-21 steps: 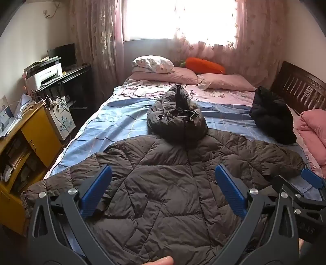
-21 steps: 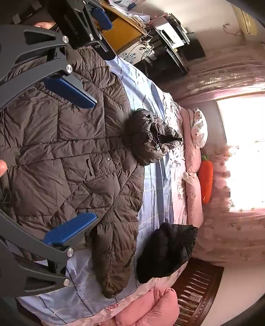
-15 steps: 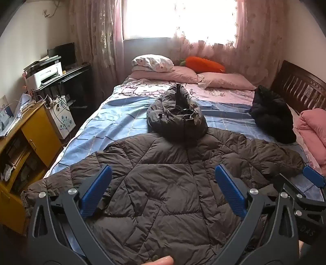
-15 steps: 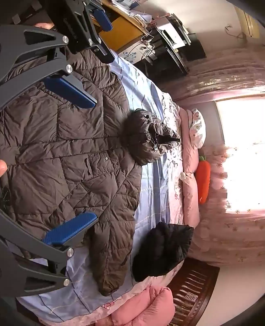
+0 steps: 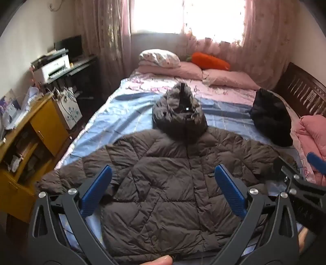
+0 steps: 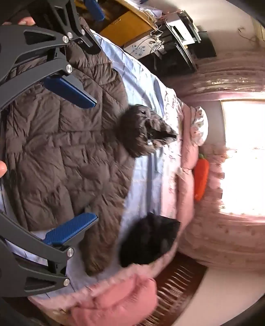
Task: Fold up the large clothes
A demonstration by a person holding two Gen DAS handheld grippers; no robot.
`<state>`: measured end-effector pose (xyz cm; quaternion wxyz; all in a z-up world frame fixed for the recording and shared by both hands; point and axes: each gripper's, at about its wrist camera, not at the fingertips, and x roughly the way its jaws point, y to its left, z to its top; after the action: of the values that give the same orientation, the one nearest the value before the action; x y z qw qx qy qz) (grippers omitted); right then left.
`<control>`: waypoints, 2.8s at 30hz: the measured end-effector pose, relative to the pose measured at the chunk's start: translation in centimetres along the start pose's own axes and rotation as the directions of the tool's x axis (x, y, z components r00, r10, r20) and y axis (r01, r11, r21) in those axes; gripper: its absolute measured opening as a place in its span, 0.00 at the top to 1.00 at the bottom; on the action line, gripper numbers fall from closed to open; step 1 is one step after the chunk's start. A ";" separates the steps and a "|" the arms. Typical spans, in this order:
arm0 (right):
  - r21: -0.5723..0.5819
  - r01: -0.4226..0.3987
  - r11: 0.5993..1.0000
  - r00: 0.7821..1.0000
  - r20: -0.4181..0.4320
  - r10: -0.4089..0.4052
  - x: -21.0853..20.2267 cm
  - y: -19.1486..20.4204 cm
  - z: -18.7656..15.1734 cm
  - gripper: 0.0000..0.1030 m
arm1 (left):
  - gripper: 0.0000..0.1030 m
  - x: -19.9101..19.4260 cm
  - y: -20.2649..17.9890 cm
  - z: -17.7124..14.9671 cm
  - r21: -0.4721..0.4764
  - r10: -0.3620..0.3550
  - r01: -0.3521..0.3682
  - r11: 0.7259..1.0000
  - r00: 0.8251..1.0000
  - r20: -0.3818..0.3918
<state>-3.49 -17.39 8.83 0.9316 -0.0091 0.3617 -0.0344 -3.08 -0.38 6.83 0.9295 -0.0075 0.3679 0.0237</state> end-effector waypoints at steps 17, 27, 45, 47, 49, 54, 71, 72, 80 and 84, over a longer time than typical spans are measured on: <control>-0.005 -0.064 0.998 0.998 -0.019 0.063 -1.2 -0.7 2.4 0.01 | 0.02 -1.9 -0.2 3.7 -0.078 -0.042 0.038 0.996 0.998 -0.040; -0.028 -0.068 0.997 0.994 -0.083 0.065 1.4 0.7 1.0 0.01 | 0.02 0.6 0.2 1.8 -0.005 0.055 -0.056 0.998 0.995 -0.087; -0.042 -0.054 0.998 0.997 -0.053 0.052 0.2 1.0 1.0 0.01 | 0.02 0.5 0.3 1.9 0.004 0.060 -0.060 0.998 0.995 -0.081; -0.041 -0.055 0.998 0.997 -0.054 0.053 0.2 1.0 1.0 0.01 | 0.02 0.4 0.3 1.9 0.007 0.064 -0.064 0.998 0.995 -0.079; -0.043 -0.053 0.998 0.997 -0.054 0.051 0.2 1.1 0.9 0.01 | 0.02 0.2 0.2 1.9 0.009 0.068 -0.068 0.998 0.995 -0.078; -0.044 -0.051 0.998 0.997 -0.054 0.049 0.2 1.2 0.9 0.01 | 0.02 0.2 0.2 1.8 0.010 0.068 -0.067 0.998 0.995 -0.079; -0.049 -0.055 0.997 0.997 -0.054 0.053 -0.1 1.5 0.9 0.01 | 0.02 0.3 0.5 1.8 0.006 0.072 -0.072 0.997 0.994 -0.080; -0.049 -0.056 0.997 0.997 -0.053 0.053 -0.1 1.5 1.0 0.01 | 0.02 0.3 0.5 1.8 0.005 0.072 -0.072 0.997 0.994 -0.080; -0.049 -0.055 0.997 0.997 -0.054 0.053 -0.1 1.5 1.0 0.01 | 0.02 0.4 0.7 1.7 0.004 0.078 -0.078 0.997 0.994 -0.076; -0.048 -0.056 0.997 0.997 -0.055 0.054 0.0 1.5 0.9 0.01 | 0.02 0.4 0.8 1.7 0.005 0.078 -0.078 0.997 0.994 -0.075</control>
<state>-2.81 -15.91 9.46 0.9217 -0.0214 0.3873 0.0002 -1.66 0.46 7.83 0.9133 0.0071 0.4028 0.0593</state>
